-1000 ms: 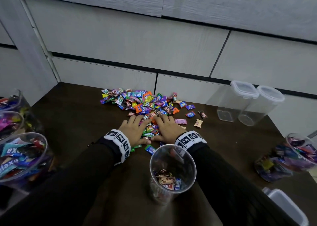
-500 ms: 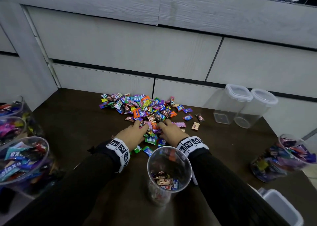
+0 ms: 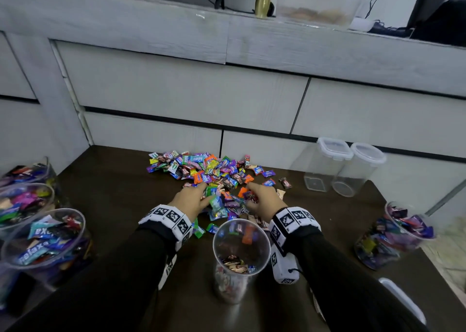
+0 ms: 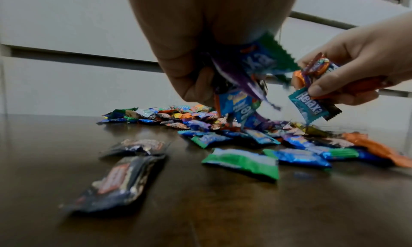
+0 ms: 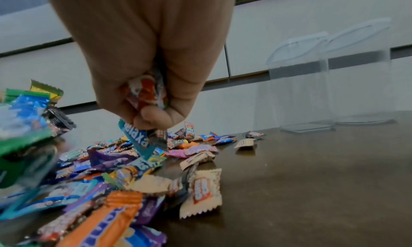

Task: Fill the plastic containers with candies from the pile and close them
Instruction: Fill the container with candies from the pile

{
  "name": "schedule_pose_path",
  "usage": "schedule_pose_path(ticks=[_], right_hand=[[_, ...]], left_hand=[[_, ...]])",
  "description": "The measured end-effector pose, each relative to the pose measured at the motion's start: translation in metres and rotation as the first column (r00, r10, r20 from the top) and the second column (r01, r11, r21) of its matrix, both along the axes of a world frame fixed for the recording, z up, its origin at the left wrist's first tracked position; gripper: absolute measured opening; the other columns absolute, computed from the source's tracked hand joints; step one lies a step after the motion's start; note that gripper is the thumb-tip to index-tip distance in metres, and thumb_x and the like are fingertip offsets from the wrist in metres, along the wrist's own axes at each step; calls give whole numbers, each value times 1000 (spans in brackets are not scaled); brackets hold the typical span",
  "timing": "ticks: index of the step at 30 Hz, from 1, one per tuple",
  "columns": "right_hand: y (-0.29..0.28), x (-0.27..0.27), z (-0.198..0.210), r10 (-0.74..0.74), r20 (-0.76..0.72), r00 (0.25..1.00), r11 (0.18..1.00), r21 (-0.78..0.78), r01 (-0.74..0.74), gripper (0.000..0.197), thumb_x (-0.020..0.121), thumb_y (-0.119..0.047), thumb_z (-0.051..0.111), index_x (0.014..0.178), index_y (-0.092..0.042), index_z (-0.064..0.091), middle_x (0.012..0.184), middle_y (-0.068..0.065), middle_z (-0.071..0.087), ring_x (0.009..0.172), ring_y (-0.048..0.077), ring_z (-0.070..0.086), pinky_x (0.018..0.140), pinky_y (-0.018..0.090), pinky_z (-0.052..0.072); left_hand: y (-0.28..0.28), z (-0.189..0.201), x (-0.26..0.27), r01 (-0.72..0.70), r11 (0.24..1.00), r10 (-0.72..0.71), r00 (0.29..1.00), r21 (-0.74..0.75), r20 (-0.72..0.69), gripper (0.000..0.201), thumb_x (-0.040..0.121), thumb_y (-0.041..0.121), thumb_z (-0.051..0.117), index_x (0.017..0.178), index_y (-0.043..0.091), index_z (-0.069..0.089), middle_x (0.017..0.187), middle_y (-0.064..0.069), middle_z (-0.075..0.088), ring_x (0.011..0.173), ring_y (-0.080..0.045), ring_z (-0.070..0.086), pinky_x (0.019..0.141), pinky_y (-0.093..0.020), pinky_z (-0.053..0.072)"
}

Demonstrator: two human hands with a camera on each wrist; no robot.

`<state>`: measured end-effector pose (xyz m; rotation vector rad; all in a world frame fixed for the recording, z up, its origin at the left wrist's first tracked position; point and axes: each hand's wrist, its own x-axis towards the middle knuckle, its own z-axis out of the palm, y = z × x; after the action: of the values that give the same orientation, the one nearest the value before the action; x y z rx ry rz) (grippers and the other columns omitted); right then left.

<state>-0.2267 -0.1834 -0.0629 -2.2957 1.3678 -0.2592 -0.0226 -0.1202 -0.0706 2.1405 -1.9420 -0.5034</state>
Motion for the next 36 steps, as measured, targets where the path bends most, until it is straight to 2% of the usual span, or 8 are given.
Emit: schedule_pose_path(ticks=[8,13,16,23,29,32,34,36], right_hand=[[20,-18,19,-36,64,997,999,-19,37,33,86,-9,59,119,-11,57,109,13,66,82,15,51,71,18,34],[31,-28,43,-46,134,990,992,-108,60,34,86,-10,60,119,-12,59,105,11,66,86,19,56,68,16,31],[39,-32,59,-9,236,972,983,-178,52,19,83,-9,62,99,-19,61,83,2,63,66,6,52,62,15,31],[66,-31,88,43,356,933,983,-183,24,15,88,-13,62,92,-23,53,76,-8,55,64,2,53,56,13,37],[87,-29,92,80,356,931,982,-190,-12,16,85,-8,63,96,-17,57,84,-5,60,69,3,55,60,7,39],[93,-30,88,79,356,931,982,-186,-12,18,85,-7,62,102,-8,61,91,5,66,78,18,60,64,11,42],[96,-31,85,80,358,930,981,-194,-10,20,84,-6,62,104,-7,62,91,7,67,78,19,59,62,10,39],[98,-34,82,81,348,934,978,-208,-7,20,84,-6,62,103,-7,62,90,7,67,78,19,59,62,13,39]], left_hand=[[11,7,-5,-43,996,35,994,-78,-101,65,101,53,36,146,7,36,112,-15,62,112,-32,55,80,-37,40],[17,30,-9,-81,975,32,974,-209,-226,66,100,51,38,139,-2,42,78,-9,57,86,-28,59,74,-36,39],[21,50,-14,-127,942,28,952,-310,-306,65,99,52,37,130,-5,49,66,1,47,68,-17,49,67,-32,35],[47,94,-42,-150,843,-102,899,-517,-427,49,93,60,35,106,17,56,55,5,47,46,0,48,49,-18,34],[66,98,-67,-117,818,-205,855,-563,-476,67,90,62,35,122,7,57,84,4,63,72,-3,56,67,-17,40],[74,86,-75,-108,858,-182,851,-502,-494,77,89,63,35,135,3,51,119,-10,65,111,-19,59,100,-32,43],[80,78,-80,-107,867,-170,854,-486,-492,81,87,64,33,142,5,46,141,-6,53,134,-21,45,113,-23,27],[85,71,-83,-98,868,-173,859,-486,-481,85,85,66,32,145,8,42,143,6,43,138,-15,36,104,-10,19]])
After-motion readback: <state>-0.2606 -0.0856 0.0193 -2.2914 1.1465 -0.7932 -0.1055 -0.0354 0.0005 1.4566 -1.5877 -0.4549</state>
